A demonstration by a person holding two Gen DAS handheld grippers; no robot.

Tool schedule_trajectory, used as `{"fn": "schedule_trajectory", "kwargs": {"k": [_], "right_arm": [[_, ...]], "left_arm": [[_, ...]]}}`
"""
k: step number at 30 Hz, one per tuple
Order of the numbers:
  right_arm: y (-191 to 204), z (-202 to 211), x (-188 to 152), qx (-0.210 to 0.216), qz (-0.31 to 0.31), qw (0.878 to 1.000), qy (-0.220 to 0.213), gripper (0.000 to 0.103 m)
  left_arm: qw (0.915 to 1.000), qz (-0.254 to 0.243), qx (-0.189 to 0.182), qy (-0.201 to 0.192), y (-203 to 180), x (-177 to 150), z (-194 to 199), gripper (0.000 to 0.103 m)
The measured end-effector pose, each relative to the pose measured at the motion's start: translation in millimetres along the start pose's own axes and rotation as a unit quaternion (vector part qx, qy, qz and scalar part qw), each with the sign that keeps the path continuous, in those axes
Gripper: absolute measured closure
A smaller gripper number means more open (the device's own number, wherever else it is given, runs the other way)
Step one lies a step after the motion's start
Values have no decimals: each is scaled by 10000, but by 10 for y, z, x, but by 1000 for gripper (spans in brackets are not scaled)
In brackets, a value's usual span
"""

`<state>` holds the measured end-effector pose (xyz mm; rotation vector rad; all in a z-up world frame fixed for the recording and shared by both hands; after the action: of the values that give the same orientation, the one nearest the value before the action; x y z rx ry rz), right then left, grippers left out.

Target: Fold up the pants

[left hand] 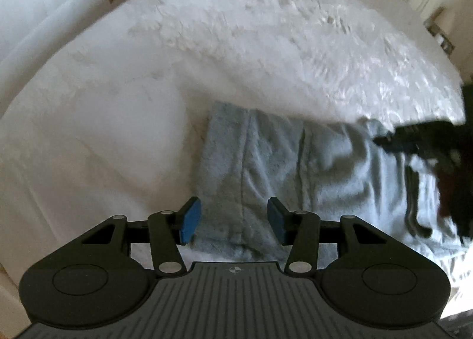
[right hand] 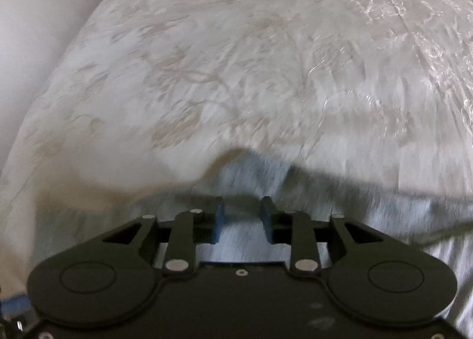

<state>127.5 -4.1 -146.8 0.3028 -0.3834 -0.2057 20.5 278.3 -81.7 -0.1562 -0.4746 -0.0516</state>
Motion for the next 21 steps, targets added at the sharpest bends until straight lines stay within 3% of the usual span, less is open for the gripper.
{"fn": "schedule_trajectory", "kwargs": {"k": [1,3,4,8,12,14,21], "right_arm": [[16,72,-68,38,60,10000,-30,67],[41,202,-207,98,136,9998,-53,64],[49,258,-278,125,144,9998,-40,62],[68,402,-537,210,199,9996,25,53],[83,553,-756,360,188,9992,40,43],[83,603,-843,378,168,9991,26,43],[75,734,-1137,304,269,9991,100,43]], "left_arm": [[10000,43,-24,-12,23,20,-13,48],[9998,170,-119,44,66,98,-100,25],[9996,230,-155,80,79,127,-145,21],[9983,318,-342,348,99,132,-311,14],[9962,60,-481,719,11,52,-498,5],[9954,-23,-491,824,-19,1,-581,1],[9911,194,-908,955,-58,13,-808,1]]}}
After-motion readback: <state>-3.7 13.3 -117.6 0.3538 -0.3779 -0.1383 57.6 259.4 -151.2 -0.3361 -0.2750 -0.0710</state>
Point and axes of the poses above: each gripper's, at about its wrist camera, not at the fingertips, and z roughly against the way its jaws point, y to its left, x to its top, the point moved 5 cm from there along -z, roughly the way its jaws point, and after that the axes turned 2 degrees about -z, right-handed, at the moved point
